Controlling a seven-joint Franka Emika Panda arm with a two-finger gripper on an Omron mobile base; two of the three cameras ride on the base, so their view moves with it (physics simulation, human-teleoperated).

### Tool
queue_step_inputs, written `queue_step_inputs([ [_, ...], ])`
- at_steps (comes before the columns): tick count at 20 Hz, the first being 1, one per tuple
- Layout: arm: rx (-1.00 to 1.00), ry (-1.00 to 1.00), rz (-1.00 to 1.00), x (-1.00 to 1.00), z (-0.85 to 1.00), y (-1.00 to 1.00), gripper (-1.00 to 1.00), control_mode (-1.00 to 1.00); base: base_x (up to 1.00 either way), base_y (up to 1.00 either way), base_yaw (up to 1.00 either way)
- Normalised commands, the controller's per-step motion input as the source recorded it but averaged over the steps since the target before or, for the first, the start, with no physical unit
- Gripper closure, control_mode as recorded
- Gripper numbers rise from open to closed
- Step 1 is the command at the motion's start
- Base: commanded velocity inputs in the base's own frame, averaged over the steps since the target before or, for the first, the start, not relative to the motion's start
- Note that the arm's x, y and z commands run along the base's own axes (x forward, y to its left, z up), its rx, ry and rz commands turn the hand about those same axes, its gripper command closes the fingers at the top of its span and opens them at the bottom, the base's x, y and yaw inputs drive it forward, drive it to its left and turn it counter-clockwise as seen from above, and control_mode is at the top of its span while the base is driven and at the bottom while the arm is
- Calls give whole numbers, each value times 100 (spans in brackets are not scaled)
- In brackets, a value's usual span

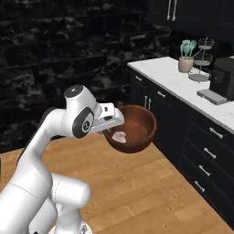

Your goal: Pick the garlic from the sink and place it in the bowl. Then pick the bowl and place it in the microwave. Then close the microwave door and press the start button.

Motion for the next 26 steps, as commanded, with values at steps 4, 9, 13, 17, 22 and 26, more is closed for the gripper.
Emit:
queue_step_inputs([
  [4,0,0,0,0,0,0,100,100,0,-98,-56],
  [9,0,0,0,0,0,0,100,100,-3,-100,-52],
  [13,0,0,0,0,0,0,100,100,-52,-88,-49],
  [17,0,0,0,0,0,0,100,100,-95,-54,-41],
  [22,0,0,0,0,0,0,100,100,-15,-91,-33],
  [26,0,0,0,0,0,0,100,100,54,-44,-31],
])
